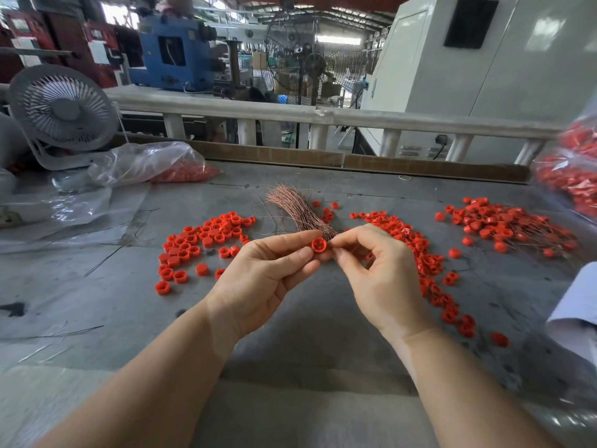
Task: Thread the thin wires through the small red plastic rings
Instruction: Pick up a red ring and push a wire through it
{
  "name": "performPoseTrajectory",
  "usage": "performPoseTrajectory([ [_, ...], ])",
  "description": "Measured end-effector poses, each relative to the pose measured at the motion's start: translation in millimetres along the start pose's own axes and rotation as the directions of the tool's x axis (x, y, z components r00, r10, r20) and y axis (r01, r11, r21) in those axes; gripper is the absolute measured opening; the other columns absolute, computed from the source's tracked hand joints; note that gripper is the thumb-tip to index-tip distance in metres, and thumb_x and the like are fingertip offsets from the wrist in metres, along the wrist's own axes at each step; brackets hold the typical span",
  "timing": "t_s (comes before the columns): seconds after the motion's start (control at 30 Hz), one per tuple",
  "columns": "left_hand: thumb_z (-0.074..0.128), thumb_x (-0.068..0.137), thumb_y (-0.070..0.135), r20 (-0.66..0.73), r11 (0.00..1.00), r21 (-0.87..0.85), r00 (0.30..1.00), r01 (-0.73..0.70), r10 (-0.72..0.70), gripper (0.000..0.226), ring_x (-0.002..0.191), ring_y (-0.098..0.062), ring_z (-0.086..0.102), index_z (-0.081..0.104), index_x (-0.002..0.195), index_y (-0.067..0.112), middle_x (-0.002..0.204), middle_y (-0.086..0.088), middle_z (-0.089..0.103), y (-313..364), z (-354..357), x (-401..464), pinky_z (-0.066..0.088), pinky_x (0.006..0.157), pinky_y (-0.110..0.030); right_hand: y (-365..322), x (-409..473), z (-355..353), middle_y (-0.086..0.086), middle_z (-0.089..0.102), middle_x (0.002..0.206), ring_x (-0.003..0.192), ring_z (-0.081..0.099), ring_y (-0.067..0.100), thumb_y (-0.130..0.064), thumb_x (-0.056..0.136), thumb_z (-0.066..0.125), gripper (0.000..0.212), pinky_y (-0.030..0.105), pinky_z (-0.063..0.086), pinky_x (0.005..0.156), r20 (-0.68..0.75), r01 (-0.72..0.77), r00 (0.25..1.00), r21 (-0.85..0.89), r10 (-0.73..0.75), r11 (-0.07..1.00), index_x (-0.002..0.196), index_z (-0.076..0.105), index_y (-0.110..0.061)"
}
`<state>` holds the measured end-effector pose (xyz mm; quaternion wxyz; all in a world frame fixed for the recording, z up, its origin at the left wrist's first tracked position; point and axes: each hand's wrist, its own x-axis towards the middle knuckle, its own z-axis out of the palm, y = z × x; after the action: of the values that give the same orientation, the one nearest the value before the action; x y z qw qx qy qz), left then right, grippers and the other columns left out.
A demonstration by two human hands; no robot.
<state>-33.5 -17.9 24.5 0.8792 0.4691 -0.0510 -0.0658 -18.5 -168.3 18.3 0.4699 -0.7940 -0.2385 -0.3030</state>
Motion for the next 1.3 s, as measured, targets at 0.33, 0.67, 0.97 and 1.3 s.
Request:
performPoseTrajectory([
  [0.33, 0.059, 0.067, 0.0, 0.007, 1.0, 0.003, 1.0, -0.024, 0.024, 0.021, 0.077, -0.018, 0.071, 0.076, 0.077, 0.006, 0.08, -0.013, 0.073, -0.6, -1.0, -0.5, 0.055, 0.065, -0.018, -1.2, -0.4, 1.4, -0.004, 0.064, 0.073, 0.069, 0.056, 0.006, -0.009, 0.077, 0.063, 0.008, 0.007, 0.039, 0.062, 0.011, -0.013, 1.0, 0.01, 0.013, 1.0, 0.077, 0.07, -0.013],
  [0.67, 0.057, 0.068, 0.0, 0.043, 0.998, -0.065, 0.999, 0.011, -0.009, 0.025, 0.079, -0.016, 0.071, 0.076, 0.082, 0.008, 0.084, -0.011, 0.073, -0.1, 0.4, -0.7, 0.055, 0.066, -0.017, -2.1, 0.2, 0.5, -0.008, 0.06, 0.078, 0.068, 0.052, 0.002, -0.003, 0.077, 0.064, 0.01, 0.007, 0.038, 0.064, 0.024, -0.002, 1.0, 0.016, 0.001, 1.0, 0.079, 0.069, -0.011],
  [0.97, 0.058, 0.068, -0.001, 0.024, 0.995, -0.08, 0.998, 0.061, -0.059, 0.022, 0.077, -0.015, 0.071, 0.075, 0.079, 0.004, 0.082, -0.013, 0.072, 1.3, -1.1, -0.9, 0.056, 0.068, -0.017, -1.9, 0.3, 1.0, -0.01, 0.056, 0.077, 0.069, 0.051, -0.003, 0.004, 0.078, 0.067, 0.014, 0.009, 0.039, 0.066, 0.013, 0.005, 1.0, -0.04, -0.005, 0.999, 0.08, 0.071, -0.009],
  [1.3, 0.057, 0.068, -0.001, -0.027, 0.992, -0.119, 0.999, 0.042, -0.046, 0.022, 0.077, -0.014, 0.071, 0.076, 0.077, 0.005, 0.08, -0.01, 0.072, 1.3, -0.3, -0.5, 0.055, 0.064, -0.016, -0.4, -0.2, 1.3, -0.01, 0.059, 0.079, 0.071, 0.054, 0.0, -0.001, 0.08, 0.068, 0.012, 0.016, 0.045, 0.068, 0.028, -0.032, 0.999, -0.059, 0.034, 0.998, 0.083, 0.072, -0.012],
])
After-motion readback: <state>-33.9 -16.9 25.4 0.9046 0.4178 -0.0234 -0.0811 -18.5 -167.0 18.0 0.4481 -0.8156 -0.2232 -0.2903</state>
